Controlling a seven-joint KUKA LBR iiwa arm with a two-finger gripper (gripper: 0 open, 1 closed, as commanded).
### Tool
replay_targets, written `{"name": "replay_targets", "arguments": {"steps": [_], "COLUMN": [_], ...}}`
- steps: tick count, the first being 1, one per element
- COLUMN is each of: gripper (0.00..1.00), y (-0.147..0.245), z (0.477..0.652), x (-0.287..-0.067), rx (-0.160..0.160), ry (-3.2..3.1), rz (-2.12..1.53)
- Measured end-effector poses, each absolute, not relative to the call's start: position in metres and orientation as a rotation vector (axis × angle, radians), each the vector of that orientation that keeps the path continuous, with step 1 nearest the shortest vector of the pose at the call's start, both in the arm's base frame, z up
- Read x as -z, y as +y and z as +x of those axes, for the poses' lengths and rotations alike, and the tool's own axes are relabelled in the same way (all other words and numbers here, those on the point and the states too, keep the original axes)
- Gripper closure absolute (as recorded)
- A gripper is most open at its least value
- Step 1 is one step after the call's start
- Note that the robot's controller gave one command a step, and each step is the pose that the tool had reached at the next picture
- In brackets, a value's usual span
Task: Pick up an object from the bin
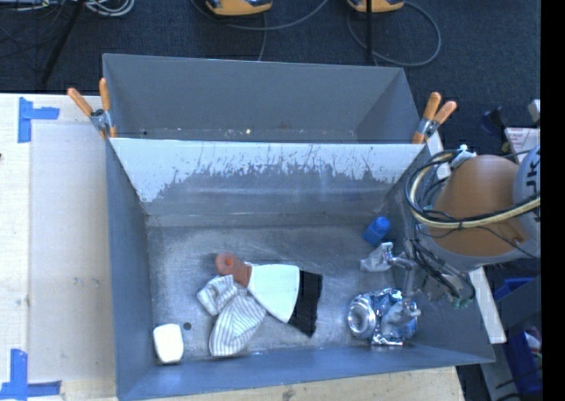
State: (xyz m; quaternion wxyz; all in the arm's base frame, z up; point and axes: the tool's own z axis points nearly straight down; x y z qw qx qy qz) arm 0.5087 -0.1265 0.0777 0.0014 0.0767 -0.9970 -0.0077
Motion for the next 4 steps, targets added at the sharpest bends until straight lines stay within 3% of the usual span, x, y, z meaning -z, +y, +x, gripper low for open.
{"name": "replay_targets", "arguments": {"steps": [1, 2, 3, 4], "gripper": [0.0, 1.0, 1.0, 1.0], "y": [-0.127, -0.085, -0.085, -0.082], "z": [0.507, 0.522, 0.522, 0.523], "x": [-0.08, -0.08, -0.08, -0.117], "rx": [0.022, -0.011, -0.011, 0.002], "ry": [-3.129, -3.092, -3.093, -3.089], "rz": [0.243, 0.522, 0.523, 0.535]}}
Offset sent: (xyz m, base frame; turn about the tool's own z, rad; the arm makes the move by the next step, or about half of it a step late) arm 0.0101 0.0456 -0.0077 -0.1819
